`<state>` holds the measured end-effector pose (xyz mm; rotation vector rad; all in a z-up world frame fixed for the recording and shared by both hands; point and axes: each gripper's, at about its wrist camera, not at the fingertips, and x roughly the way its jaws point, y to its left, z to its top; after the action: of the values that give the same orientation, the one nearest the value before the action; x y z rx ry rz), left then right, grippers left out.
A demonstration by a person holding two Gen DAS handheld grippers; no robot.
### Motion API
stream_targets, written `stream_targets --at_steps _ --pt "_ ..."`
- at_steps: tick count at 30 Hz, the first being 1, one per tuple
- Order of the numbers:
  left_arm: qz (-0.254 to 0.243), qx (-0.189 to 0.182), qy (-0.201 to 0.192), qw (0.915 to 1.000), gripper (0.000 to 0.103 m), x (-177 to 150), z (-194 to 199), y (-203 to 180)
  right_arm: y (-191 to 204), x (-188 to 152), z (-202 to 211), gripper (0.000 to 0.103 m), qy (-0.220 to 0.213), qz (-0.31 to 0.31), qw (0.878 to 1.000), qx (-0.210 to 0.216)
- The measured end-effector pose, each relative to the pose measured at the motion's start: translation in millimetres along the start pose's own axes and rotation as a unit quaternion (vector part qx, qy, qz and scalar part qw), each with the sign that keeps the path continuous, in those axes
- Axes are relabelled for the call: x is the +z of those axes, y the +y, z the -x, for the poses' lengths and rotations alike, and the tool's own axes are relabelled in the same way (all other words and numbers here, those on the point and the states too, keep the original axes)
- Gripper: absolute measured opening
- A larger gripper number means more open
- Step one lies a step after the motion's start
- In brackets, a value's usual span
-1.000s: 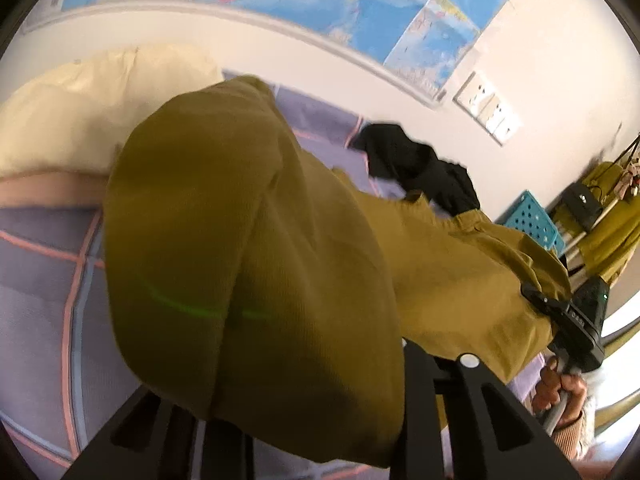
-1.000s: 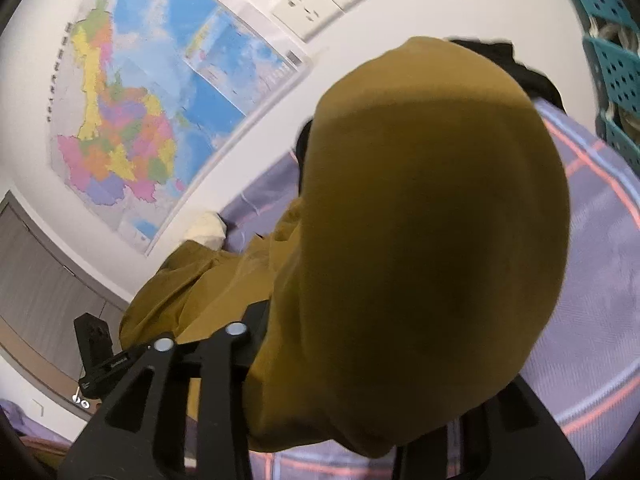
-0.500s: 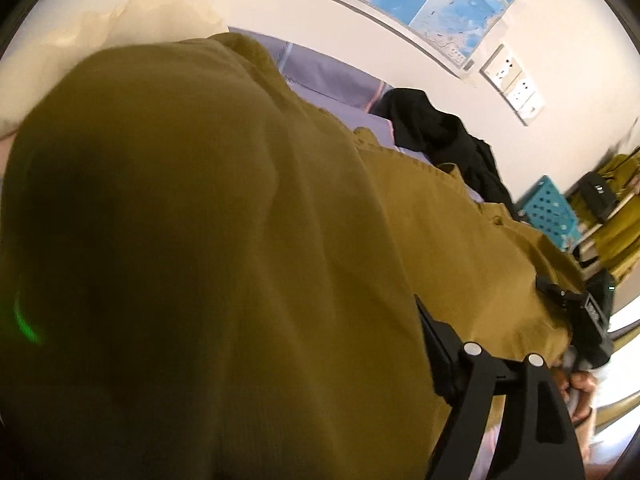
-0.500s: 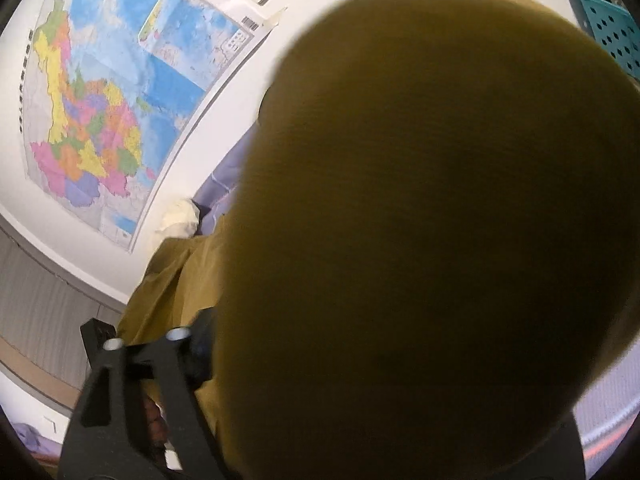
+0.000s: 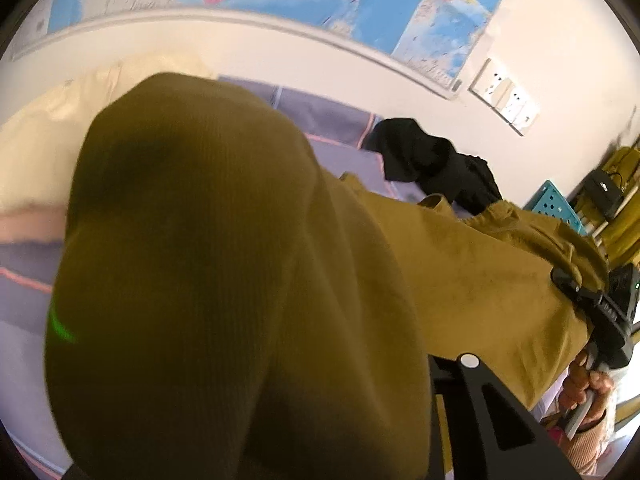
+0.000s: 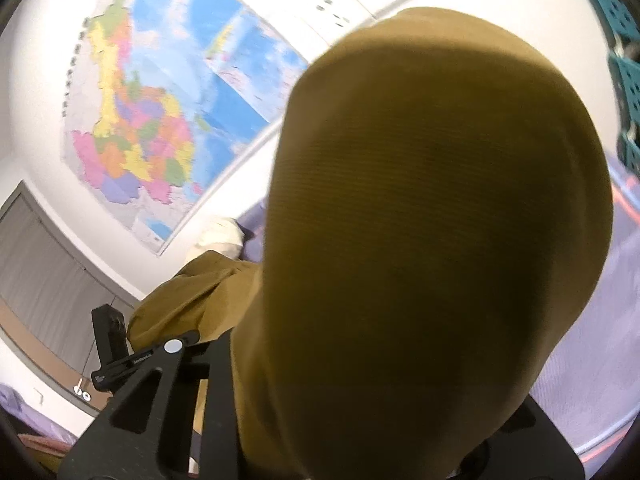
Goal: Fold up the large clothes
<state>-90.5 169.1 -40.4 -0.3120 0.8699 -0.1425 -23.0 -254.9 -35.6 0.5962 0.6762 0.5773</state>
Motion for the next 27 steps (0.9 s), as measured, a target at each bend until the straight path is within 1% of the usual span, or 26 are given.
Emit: stream_targets --at_steps 5,8,12,15,17,20,23,25,27 --pt "-0.020 -0.011 -0.016 0.9996 0.022 20.2 19.8 -5.1 16.7 24.9 4.1 0.027 -0.009 0.019 1.000 0.016" --pt "-0.029 -0.016 -0.031 0.9990 0.022 33.6 33.6 -9.2 29.1 40.5 8.8 0.027 -0.023 0.035 0.999 0.031" --pt "-0.044 -0.018 -0.065 0.9967 0.022 53.5 64.3 -11.2 46.1 60.2 15.4 0.027 -0.040 0.052 0.996 0.053" --pt "-0.054 -0.011 -0.097 0.9938 0.022 72.4 89.6 -9.7 64.7 76.4 15.0 0.027 -0.054 0.067 0.993 0.076" --pt "-0.058 -0.002 -0.118 0.9913 0.022 86.4 103.4 -11.2 81.5 91.8 8.1 0.027 -0.065 0.082 0.990 0.095" --pt "-0.071 0.026 -0.160 0.9843 0.022 109.5 137.3 2.4 108.2 111.2 -10.8 0.027 -0.076 0.101 0.985 0.118" --pt "-0.075 0.051 -0.191 0.9773 0.022 132.5 160.1 16.9 134.3 124.0 -32.2 0.027 -0.078 0.116 0.979 0.146" --pt "-0.069 0.072 -0.211 0.9724 0.022 143.1 175.1 36.0 152.8 138.0 -60.7 0.027 -0.076 0.123 0.976 0.160" --pt "-0.065 0.090 -0.218 0.9696 0.022 157.1 181.0 53.0 168.4 143.5 -82.5 0.027 -0.071 0.129 0.974 0.172"
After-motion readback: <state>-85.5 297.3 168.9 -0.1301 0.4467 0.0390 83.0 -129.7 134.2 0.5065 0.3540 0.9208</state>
